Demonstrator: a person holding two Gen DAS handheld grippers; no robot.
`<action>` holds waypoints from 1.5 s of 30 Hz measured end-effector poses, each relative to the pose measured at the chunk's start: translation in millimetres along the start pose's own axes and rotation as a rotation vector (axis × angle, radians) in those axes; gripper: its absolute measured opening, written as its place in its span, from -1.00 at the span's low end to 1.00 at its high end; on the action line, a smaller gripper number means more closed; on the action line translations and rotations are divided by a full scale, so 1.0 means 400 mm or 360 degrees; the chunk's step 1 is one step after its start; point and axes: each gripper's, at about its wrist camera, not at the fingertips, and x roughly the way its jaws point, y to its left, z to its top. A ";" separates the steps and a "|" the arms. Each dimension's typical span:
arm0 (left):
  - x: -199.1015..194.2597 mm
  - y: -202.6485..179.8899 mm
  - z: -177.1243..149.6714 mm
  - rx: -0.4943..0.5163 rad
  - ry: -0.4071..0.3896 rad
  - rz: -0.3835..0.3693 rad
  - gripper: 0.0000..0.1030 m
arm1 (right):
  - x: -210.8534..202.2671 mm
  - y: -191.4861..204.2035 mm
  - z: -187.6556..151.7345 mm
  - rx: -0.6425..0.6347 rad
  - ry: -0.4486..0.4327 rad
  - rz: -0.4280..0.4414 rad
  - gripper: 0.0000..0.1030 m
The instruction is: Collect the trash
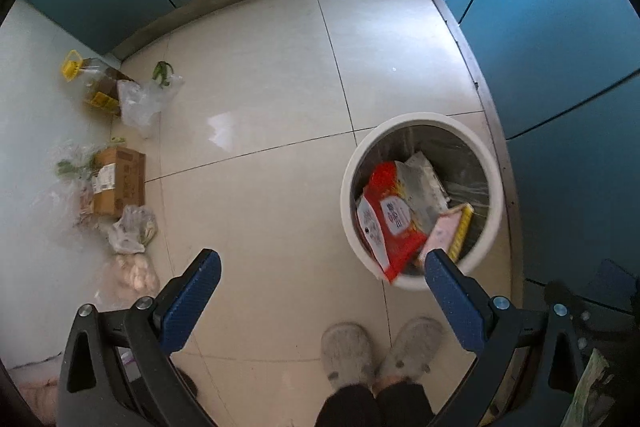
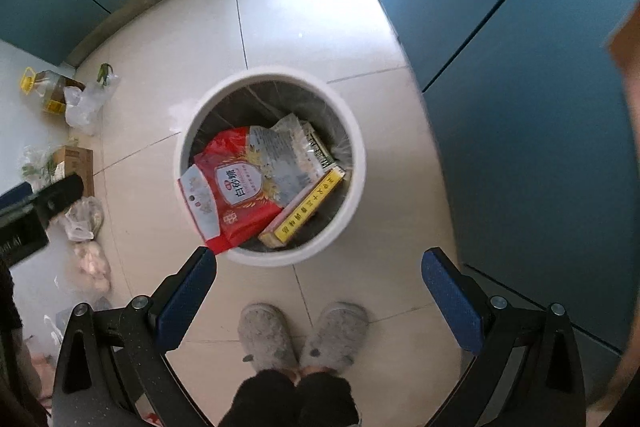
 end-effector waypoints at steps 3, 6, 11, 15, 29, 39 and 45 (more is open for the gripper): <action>-0.091 -0.002 -0.025 -0.0008 -0.0016 -0.0013 1.00 | -0.107 -0.014 -0.013 -0.0007 -0.0047 -0.0011 1.00; -0.205 0.000 -0.047 -0.0004 -0.0051 -0.0010 1.00 | -0.233 -0.026 -0.030 -0.0034 -0.0105 -0.0016 1.00; -0.431 0.012 -0.076 -0.0016 -0.0148 -0.0023 1.00 | -0.463 -0.041 -0.060 -0.0058 -0.0200 -0.0007 1.00; -0.602 0.018 -0.103 -0.0031 -0.0231 -0.0045 1.00 | -0.659 -0.054 -0.094 -0.0070 -0.0276 0.0006 1.00; -1.092 0.047 -0.254 -0.0006 -0.0461 -0.0366 1.00 | -1.286 -0.059 -0.284 -0.0075 -0.0529 0.0132 1.00; -1.307 0.084 -0.377 0.0034 -0.0560 -0.0608 1.00 | -1.567 -0.074 -0.499 0.0003 -0.0629 0.0327 1.00; -1.410 0.095 -0.442 -0.0016 -0.0638 -0.0700 1.00 | -1.666 -0.071 -0.588 -0.0052 -0.0635 0.0471 1.00</action>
